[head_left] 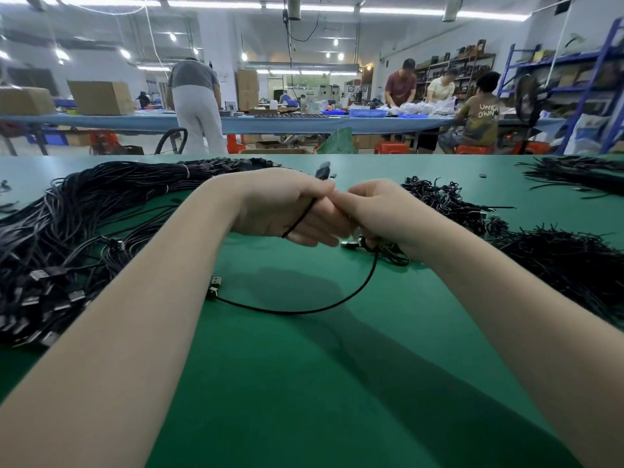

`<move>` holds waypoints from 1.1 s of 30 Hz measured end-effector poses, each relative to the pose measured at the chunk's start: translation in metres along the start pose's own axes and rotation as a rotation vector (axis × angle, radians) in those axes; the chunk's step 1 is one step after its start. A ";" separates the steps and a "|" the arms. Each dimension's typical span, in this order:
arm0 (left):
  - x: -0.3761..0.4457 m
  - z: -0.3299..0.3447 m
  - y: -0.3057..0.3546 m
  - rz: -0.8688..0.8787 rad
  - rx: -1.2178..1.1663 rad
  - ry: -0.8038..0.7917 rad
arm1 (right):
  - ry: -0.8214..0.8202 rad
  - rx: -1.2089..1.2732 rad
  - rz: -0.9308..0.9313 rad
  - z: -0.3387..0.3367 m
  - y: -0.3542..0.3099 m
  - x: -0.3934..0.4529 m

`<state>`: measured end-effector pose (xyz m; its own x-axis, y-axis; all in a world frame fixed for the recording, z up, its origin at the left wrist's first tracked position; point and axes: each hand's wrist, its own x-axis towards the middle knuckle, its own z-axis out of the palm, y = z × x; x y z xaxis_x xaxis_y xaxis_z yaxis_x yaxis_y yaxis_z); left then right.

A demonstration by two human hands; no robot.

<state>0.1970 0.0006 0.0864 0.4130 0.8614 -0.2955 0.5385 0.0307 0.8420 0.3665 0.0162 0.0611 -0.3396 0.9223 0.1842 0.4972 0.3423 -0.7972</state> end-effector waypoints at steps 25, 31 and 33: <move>-0.035 -0.014 0.017 0.507 -0.488 0.020 | -0.032 0.179 0.231 -0.015 0.028 0.004; 0.000 0.008 0.004 0.035 -0.088 0.208 | -0.043 0.360 -0.049 -0.026 -0.006 0.003; 0.004 0.006 0.006 0.242 -0.436 0.336 | -0.183 0.451 -0.111 -0.020 -0.011 -0.001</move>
<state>0.2061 0.0012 0.0873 0.1929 0.9809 0.0269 0.0779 -0.0427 0.9961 0.3770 0.0149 0.0809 -0.5255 0.8243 0.2106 0.0689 0.2879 -0.9552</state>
